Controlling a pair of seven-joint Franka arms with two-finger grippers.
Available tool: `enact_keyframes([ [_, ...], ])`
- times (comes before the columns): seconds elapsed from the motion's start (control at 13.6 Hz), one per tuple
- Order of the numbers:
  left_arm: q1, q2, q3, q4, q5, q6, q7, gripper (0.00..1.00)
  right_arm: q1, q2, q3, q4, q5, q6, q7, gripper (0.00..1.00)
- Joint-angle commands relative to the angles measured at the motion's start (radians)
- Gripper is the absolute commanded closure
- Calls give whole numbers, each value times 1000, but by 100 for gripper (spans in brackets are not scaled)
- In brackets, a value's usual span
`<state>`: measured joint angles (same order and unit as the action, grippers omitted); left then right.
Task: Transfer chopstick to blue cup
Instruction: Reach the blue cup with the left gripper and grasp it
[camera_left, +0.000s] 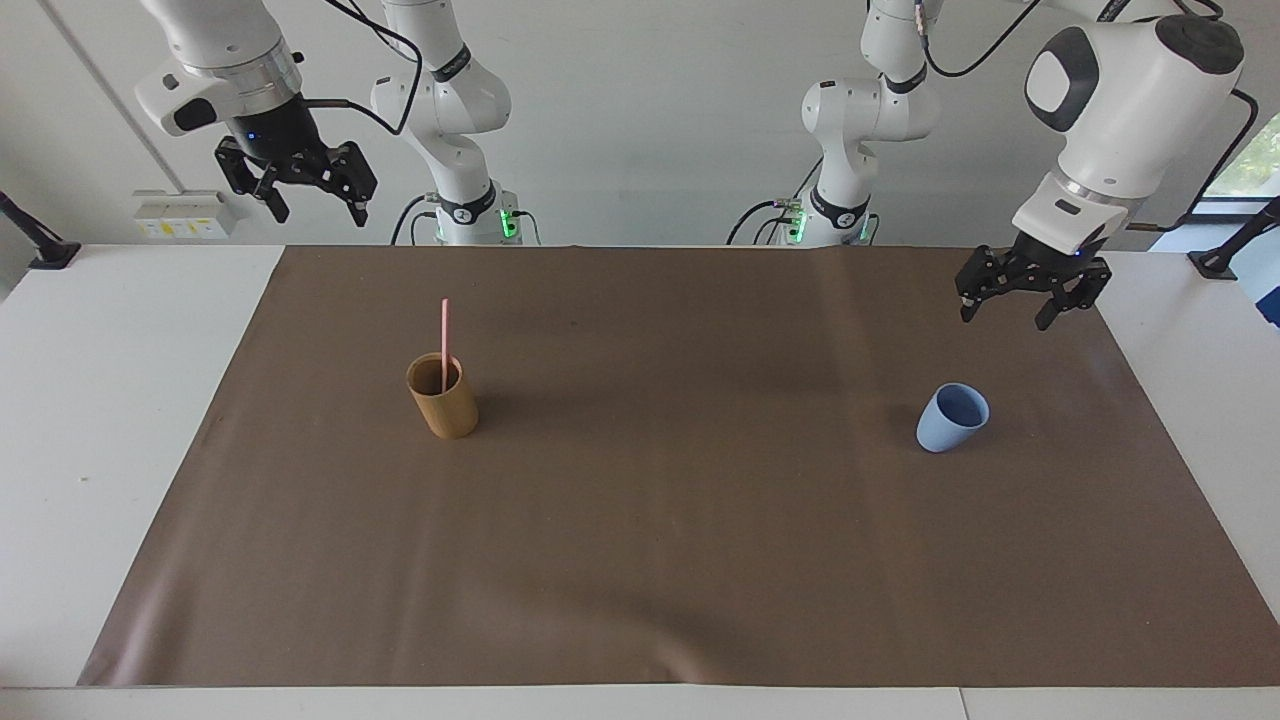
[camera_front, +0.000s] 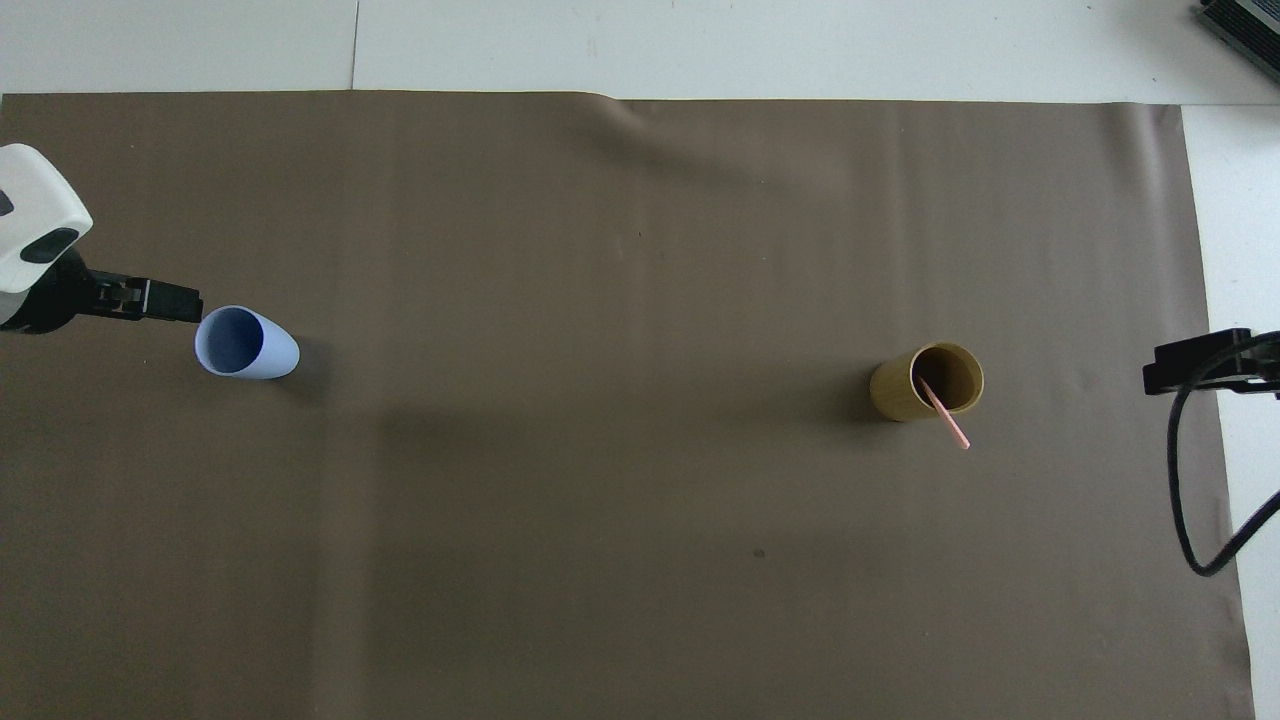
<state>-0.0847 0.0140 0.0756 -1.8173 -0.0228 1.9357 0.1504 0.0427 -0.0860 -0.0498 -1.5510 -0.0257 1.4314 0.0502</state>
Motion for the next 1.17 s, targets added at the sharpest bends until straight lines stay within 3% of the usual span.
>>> enact_keyframes([
  [0.0, 37, 30, -8, -34, -12, 77, 17, 0, -8, -15, 14, -6, -2, -2, -29, 0],
  [0.22, 65, 69, -8, -51, -16, 132, 44, 0, 0, -21, 21, -38, 7, 49, 6, 0],
  [0.37, 77, 119, -8, -53, -28, 164, 52, 0, 14, -24, 21, -50, 45, 52, 129, 0],
  [0.59, 100, 127, -8, -128, -51, 250, 80, 0, 29, -23, 21, -76, 56, 57, 200, 0],
  [0.81, 98, 144, -10, -172, -88, 318, 83, 0, 28, -24, 21, -199, 56, 86, 153, 0],
  [0.95, 92, 156, -10, -181, -115, 325, 86, 9, 31, -15, 21, -291, 58, 183, 166, 0],
  [1.1, 92, 162, -10, -189, -117, 344, 86, 10, 39, 21, 21, -325, 75, 257, 203, 0],
])
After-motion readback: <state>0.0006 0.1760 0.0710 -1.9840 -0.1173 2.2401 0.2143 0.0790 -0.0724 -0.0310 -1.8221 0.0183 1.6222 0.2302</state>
